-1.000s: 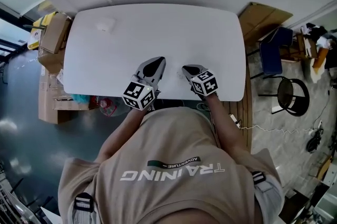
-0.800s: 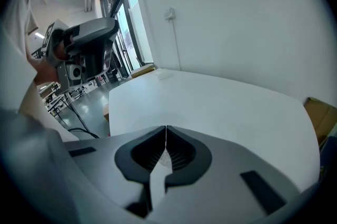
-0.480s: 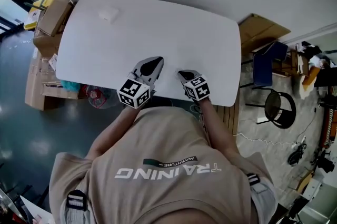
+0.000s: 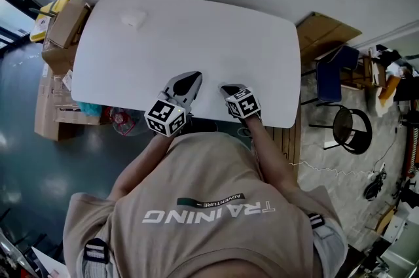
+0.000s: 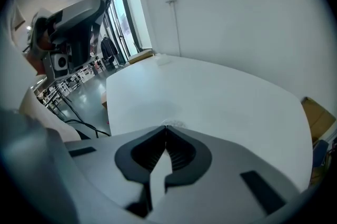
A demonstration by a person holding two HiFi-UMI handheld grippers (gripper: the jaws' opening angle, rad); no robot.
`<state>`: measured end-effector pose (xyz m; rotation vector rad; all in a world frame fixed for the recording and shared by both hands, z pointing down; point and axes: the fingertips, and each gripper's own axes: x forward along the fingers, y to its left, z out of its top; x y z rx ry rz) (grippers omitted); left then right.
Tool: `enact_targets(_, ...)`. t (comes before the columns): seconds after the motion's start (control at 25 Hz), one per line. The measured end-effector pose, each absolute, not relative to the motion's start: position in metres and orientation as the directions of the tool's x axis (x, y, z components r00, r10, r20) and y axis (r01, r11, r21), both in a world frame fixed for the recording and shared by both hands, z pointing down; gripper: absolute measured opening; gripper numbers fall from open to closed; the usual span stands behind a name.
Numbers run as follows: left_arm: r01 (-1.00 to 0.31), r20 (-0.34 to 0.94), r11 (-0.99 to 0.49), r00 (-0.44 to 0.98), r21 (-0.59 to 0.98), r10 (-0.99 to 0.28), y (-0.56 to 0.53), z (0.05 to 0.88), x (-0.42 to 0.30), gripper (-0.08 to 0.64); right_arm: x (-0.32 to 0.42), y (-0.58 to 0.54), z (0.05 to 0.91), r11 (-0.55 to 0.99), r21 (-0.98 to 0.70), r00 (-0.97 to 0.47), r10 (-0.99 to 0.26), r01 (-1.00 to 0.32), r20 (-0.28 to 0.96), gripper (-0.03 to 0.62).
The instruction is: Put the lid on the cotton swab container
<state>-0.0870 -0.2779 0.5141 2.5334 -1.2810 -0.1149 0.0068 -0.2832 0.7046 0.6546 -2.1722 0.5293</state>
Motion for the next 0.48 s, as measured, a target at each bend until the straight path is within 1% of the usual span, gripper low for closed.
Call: enact_targets(0.48,-0.757,0.066,-0.596,0.632,0.268,-0.772,-0.277,0.507,-0.076,0.012,0.007,-0.285,0.703,0.761,-0.182,-0.586,-0.3,-0.623,0.752,0.018)
